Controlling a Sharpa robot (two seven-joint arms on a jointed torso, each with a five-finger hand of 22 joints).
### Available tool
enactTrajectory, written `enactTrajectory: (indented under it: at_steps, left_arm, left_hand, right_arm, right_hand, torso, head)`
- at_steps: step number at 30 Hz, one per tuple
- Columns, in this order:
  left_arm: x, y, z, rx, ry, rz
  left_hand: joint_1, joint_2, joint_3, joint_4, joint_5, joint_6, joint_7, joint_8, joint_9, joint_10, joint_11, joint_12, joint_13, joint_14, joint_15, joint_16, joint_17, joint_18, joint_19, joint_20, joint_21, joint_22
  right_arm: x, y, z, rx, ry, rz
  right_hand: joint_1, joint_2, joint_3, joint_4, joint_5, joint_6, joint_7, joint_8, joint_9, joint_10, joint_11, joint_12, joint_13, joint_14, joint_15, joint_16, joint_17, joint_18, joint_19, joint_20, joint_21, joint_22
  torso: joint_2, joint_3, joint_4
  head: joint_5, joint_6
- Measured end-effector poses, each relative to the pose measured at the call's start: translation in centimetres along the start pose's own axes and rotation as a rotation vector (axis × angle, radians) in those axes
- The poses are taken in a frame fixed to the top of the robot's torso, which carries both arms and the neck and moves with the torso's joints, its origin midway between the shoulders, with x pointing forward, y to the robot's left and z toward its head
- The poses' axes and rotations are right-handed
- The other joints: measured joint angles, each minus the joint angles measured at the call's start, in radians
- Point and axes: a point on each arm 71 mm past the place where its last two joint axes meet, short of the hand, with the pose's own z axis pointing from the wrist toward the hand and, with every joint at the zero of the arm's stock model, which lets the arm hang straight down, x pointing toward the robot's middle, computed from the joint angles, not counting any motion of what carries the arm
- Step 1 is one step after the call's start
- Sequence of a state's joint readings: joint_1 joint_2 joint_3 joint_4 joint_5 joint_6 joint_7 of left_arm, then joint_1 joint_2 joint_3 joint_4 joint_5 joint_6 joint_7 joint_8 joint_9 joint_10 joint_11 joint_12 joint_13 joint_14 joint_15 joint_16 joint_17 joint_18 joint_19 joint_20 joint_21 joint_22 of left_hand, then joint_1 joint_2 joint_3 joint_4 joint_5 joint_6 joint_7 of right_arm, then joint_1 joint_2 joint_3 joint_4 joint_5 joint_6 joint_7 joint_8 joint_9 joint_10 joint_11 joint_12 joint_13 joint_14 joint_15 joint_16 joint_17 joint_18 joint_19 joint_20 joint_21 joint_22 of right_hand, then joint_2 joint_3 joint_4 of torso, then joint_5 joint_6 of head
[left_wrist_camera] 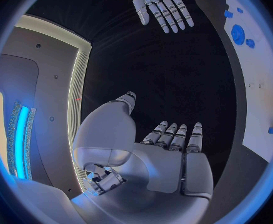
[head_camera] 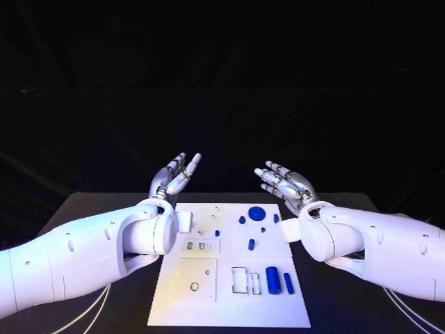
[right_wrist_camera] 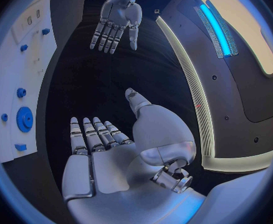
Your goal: Assemble the parts on the task board
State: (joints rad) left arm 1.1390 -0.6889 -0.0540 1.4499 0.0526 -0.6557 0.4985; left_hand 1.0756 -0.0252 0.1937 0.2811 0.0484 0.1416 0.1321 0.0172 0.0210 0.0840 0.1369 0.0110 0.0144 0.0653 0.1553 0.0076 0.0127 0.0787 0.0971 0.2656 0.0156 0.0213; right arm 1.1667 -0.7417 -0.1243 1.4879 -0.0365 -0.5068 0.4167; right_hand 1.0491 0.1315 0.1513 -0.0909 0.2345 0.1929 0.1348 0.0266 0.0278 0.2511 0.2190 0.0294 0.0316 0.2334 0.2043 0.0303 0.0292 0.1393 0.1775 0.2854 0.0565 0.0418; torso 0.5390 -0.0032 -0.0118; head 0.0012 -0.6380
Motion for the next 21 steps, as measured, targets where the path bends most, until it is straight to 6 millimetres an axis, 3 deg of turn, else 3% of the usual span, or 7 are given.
enactTrajectory:
  at_steps: [1, 5, 9, 12, 15, 19, 21]
  left_arm:
    - [0.0, 0.0, 0.0, -0.001, 0.002, -0.003]
    - [0.1, 0.0, 0.0, -0.003, 0.010, -0.010]
    - [-0.7, -0.1, -0.1, -0.002, 0.017, -0.013]
    - [-2.4, -0.2, -0.1, 0.004, 0.007, -0.001]
    - [-2.8, -0.3, -0.2, 0.007, 0.017, 0.002]
    - [-2.6, -0.6, -0.5, 0.012, 0.057, 0.001]
    - [-2.9, -0.7, -0.6, 0.012, 0.072, 0.003]
  left_hand:
    - [0.006, 0.001, 0.000, 0.000, 0.000, 0.002, 0.002, 0.000, 0.000, 0.003, 0.003, 0.000, 0.001, 0.002, 0.002, 0.000, 0.000, 0.012, 0.000, 0.003, 0.000, 0.000]
    - [0.041, -0.001, 0.004, 0.004, 0.000, 0.034, 0.001, 0.008, 0.004, 0.024, 0.024, 0.007, 0.004, 0.029, 0.015, 0.008, 0.005, 0.024, 0.008, 0.010, 0.007, 0.003]
    - [0.086, -0.002, 0.007, 0.007, 0.004, 0.118, 0.006, 0.027, 0.014, 0.118, 0.048, 0.027, 0.015, 0.142, 0.034, 0.044, 0.022, 0.032, 0.072, 0.023, 0.040, 0.020]
    - [0.126, 0.002, 0.017, 0.003, 0.004, 0.281, 0.017, 0.069, 0.035, 0.319, 0.064, 0.082, 0.039, 0.355, 0.038, 0.113, 0.053, 0.032, 0.236, 0.025, 0.117, 0.058]
    - [0.151, 0.004, 0.018, 0.001, 0.004, 0.402, 0.027, 0.101, 0.049, 0.462, 0.064, 0.120, 0.053, 0.500, 0.029, 0.158, 0.074, 0.054, 0.354, 0.025, 0.171, 0.081]
    - [0.193, 0.005, 0.028, -0.003, 0.004, 0.574, 0.052, 0.143, 0.062, 0.665, 0.049, 0.167, 0.068, 0.711, 0.003, 0.214, 0.104, 0.070, 0.524, 0.022, 0.245, 0.108]
    - [0.212, 0.004, 0.032, -0.008, 0.004, 0.635, 0.062, 0.154, 0.065, 0.737, 0.039, 0.179, 0.071, 0.789, -0.010, 0.231, 0.117, 0.072, 0.586, 0.018, 0.270, 0.116]
  right_arm:
    - [0.1, 0.0, 0.1, 0.004, 0.019, 0.001]
    - [0.4, 0.0, 0.3, 0.022, 0.090, 0.002]
    - [-0.1, 0.2, 0.7, 0.001, 0.121, -0.059]
    - [-1.4, 1.0, 1.1, -0.058, 0.104, -0.160]
    - [-1.6, 1.5, 1.1, -0.098, 0.109, -0.225]
    - [-1.6, 1.9, 1.1, -0.144, 0.128, -0.311]
    - [-1.6, 2.3, 1.2, -0.166, 0.140, -0.357]
  right_hand:
    - [0.012, 0.001, 0.001, -0.008, 0.000, 0.014, 0.001, 0.002, 0.002, 0.019, 0.004, 0.005, 0.001, 0.021, 0.003, 0.004, 0.002, 0.000, 0.011, 0.000, 0.006, 0.003]
    - [0.067, 0.000, 0.011, -0.040, 0.000, 0.108, 0.007, 0.025, 0.012, 0.143, 0.018, 0.027, 0.011, 0.150, 0.015, 0.026, 0.013, 0.000, 0.088, 0.002, 0.046, 0.022]
    - [0.125, -0.003, 0.030, -0.075, -0.005, 0.249, 0.017, 0.055, 0.026, 0.327, 0.017, 0.056, 0.023, 0.333, 0.011, 0.055, 0.024, 0.000, 0.225, 0.004, 0.114, 0.054]
    - [0.163, -0.007, 0.048, -0.101, -0.022, 0.365, 0.027, 0.074, 0.033, 0.451, 0.008, 0.074, 0.027, 0.458, 0.001, 0.073, 0.029, 0.000, 0.325, 0.004, 0.165, 0.075]
    - [0.181, -0.011, 0.060, -0.119, -0.032, 0.444, 0.038, 0.085, 0.036, 0.521, 0.001, 0.076, 0.027, 0.533, -0.009, 0.082, 0.031, 0.016, 0.383, 0.003, 0.196, 0.087]
    - [0.198, -0.023, 0.084, -0.142, -0.043, 0.559, 0.057, 0.093, 0.038, 0.624, -0.014, 0.081, 0.029, 0.648, -0.028, 0.095, 0.034, 0.015, 0.469, -0.005, 0.246, 0.105]
    - [0.199, -0.024, 0.092, -0.151, -0.045, 0.600, 0.063, 0.093, 0.038, 0.663, -0.020, 0.081, 0.030, 0.694, -0.038, 0.096, 0.035, 0.030, 0.503, -0.012, 0.268, 0.113]
  torso:
    - [0.000, 0.0000, -0.0002]
    - [0.000, 0.0000, -0.0004]
    - [0.001, -0.0002, -0.0012]
    - [0.005, -0.0009, -0.0033]
    - [0.007, -0.0008, -0.0051]
    - [0.013, -0.0015, -0.0065]
    - [0.017, -0.0021, -0.0070]
  head:
    - [0.000, 0.000]
    - [0.000, 0.000]
    - [0.002, -0.003]
    - [0.004, -0.010]
    - [0.004, -0.014]
    - [-0.001, -0.016]
    - [-0.002, -0.018]
